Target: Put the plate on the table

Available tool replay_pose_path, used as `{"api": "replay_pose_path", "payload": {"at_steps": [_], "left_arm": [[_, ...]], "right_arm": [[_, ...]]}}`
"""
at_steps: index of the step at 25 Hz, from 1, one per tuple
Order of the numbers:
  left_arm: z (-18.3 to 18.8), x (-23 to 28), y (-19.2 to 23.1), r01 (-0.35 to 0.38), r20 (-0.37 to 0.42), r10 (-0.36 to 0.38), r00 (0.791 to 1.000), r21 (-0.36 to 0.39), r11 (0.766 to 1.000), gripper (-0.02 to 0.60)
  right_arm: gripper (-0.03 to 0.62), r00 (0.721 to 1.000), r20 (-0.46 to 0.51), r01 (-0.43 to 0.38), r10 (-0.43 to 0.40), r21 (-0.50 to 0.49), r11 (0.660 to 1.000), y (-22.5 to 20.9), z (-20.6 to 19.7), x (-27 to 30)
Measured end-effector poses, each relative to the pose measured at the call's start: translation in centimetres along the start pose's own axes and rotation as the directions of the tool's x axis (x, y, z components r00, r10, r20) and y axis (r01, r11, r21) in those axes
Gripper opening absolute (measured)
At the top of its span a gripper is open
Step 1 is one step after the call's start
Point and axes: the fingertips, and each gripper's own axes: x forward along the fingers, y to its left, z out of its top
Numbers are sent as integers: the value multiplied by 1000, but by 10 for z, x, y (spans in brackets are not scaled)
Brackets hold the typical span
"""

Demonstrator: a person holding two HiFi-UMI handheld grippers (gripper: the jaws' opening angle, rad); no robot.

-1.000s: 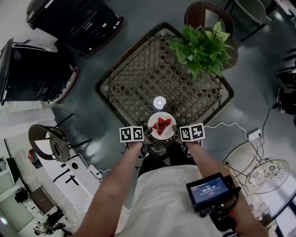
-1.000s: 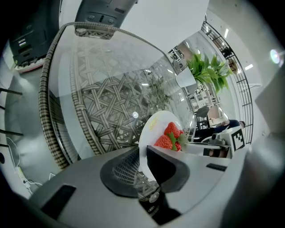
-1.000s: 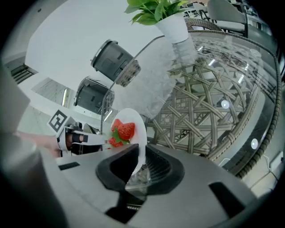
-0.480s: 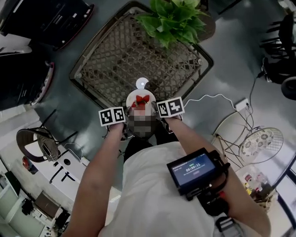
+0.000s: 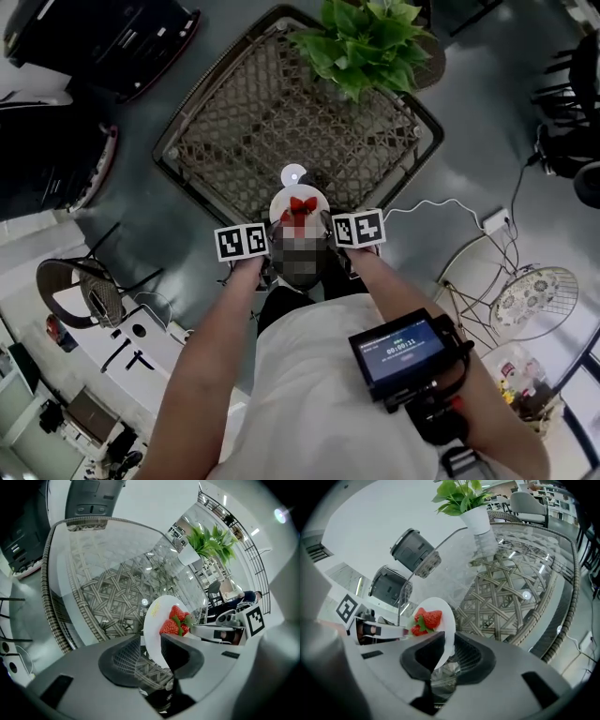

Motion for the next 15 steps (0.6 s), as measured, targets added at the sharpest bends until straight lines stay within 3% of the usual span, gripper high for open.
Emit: {"api": "replay_pose_path", "payload": {"at_steps": [3,8,15], "left_arm": [[-3,-7,3,0,3,0,1000,14,1000,123],[-5,-24,14,-7,26,6,1000,21,1000,123],[-18,-45,16,-1,7,1,1000,76,997,123]], "right_arm": [[49,999,12,33,-32,-24,999,2,-5,-1],[114,996,28,81,-79,-56,995,6,-3,-2],[114,990,84,121,-117,-45,992,4,4,-16]]}}
